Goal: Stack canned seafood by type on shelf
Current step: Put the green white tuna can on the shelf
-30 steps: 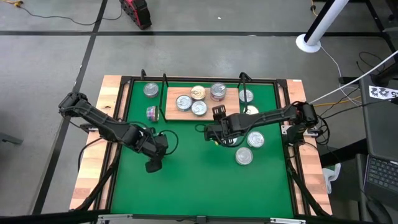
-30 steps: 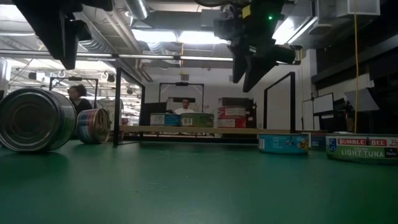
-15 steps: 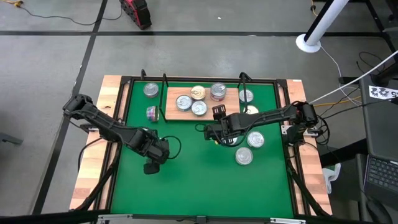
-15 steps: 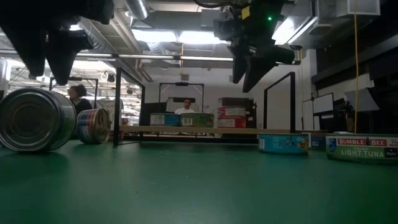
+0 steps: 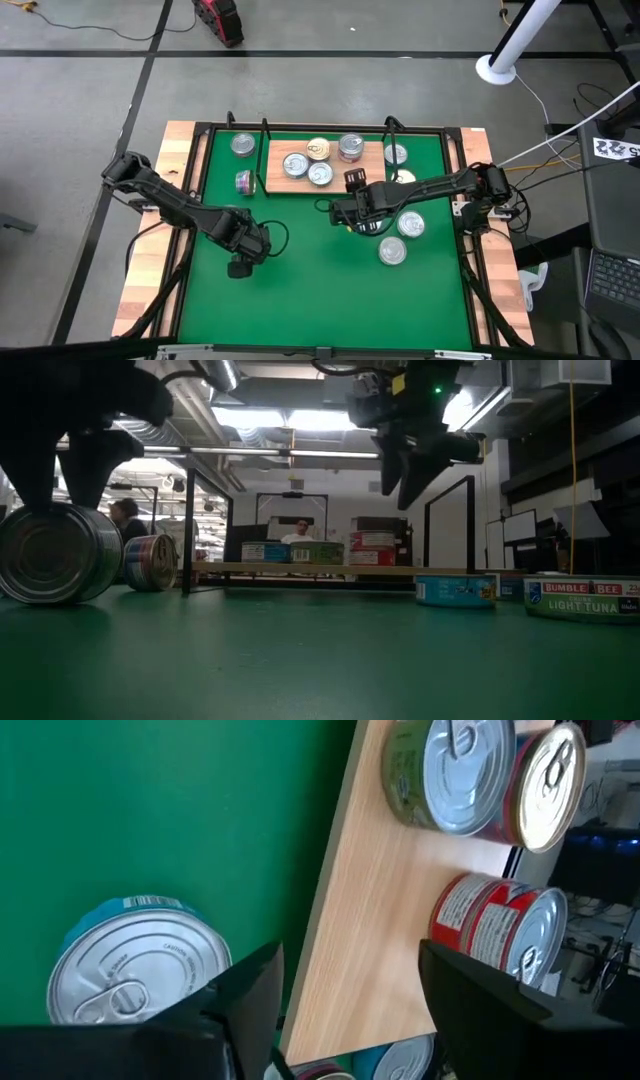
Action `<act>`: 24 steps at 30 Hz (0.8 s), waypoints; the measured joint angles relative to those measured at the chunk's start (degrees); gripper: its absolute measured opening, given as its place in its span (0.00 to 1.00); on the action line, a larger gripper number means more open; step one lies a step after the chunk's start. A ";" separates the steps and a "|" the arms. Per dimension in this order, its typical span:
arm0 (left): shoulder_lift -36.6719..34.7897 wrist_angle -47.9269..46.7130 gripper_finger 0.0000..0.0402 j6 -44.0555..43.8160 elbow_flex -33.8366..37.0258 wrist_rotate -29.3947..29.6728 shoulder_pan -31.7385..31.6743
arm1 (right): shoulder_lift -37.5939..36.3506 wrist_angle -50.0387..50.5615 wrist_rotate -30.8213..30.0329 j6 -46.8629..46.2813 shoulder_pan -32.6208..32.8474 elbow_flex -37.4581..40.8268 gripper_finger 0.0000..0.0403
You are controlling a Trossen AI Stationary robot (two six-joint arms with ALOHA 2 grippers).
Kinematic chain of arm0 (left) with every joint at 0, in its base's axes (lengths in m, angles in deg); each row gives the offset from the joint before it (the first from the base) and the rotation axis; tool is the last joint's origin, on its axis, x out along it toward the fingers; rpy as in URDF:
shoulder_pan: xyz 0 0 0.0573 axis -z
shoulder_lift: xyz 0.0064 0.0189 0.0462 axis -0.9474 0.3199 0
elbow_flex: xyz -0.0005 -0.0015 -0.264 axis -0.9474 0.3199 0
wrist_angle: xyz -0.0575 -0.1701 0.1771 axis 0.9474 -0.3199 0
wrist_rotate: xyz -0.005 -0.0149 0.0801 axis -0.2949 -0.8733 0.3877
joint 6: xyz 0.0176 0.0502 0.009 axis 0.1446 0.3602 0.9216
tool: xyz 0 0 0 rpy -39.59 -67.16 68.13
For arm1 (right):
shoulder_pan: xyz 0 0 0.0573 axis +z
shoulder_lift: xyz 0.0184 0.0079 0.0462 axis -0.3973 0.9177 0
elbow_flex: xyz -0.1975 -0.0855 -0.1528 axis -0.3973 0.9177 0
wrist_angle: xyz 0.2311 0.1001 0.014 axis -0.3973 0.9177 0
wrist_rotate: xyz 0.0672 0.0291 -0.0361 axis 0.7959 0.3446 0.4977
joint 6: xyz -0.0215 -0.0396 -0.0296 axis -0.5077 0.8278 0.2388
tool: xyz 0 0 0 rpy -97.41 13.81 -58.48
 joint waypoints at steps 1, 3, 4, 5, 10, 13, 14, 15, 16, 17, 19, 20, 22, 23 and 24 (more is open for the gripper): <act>0.00 0.06 0.64 0.02 0.35 -0.02 0.00 | 0.02 0.30 0.46 -0.25 0.00 0.00 0.57; 0.00 0.44 0.63 -0.13 1.18 -0.02 0.00 | -0.05 0.91 2.21 -0.79 0.00 0.00 0.58; 0.00 0.75 0.62 -0.20 1.70 -0.02 0.00 | -0.19 1.13 3.30 -1.29 0.00 0.00 0.58; 0.00 0.84 0.61 -0.20 2.12 -0.04 0.00 | -0.37 1.28 4.28 -1.62 0.00 0.00 0.58; 0.00 3.20 0.47 -0.12 2.81 0.24 0.00 | -2.64 3.68 5.85 -4.43 0.00 0.00 0.58; 0.00 4.55 0.36 1.00 2.79 0.39 0.00 | -4.59 5.08 5.80 -6.49 0.00 0.01 0.58; 0.00 5.06 0.35 1.15 2.79 0.38 0.00 | -5.33 5.11 5.80 -7.18 0.00 0.07 0.58; 0.00 5.78 0.35 1.20 2.79 0.45 0.00 | -6.26 5.13 5.82 -7.72 0.00 0.32 0.58; 0.00 6.61 0.35 1.20 2.79 0.48 0.00 | -6.94 5.54 5.82 -8.20 0.00 0.44 0.58; 0.00 7.58 0.35 1.20 2.79 0.50 0.00 | -7.85 5.46 5.81 -8.92 0.00 0.59 0.58; 0.00 10.20 0.35 1.24 2.79 0.59 0.00 | -9.51 5.87 5.80 -10.42 0.00 1.13 0.58; 0.00 11.79 0.35 1.57 2.79 0.77 0.00 | -10.40 5.88 5.78 -11.27 0.00 1.44 0.58; 0.00 15.38 0.35 3.00 2.79 2.07 0.00 | -11.86 6.11 5.80 -13.44 0.01 2.33 0.58; 0.00 17.23 0.35 4.32 2.76 3.41 0.00 | -12.63 6.04 5.81 -14.31 0.05 2.91 0.58; 0.00 19.25 0.35 6.12 2.75 4.92 0.00 | -13.31 5.90 5.79 -15.06 0.43 3.63 0.58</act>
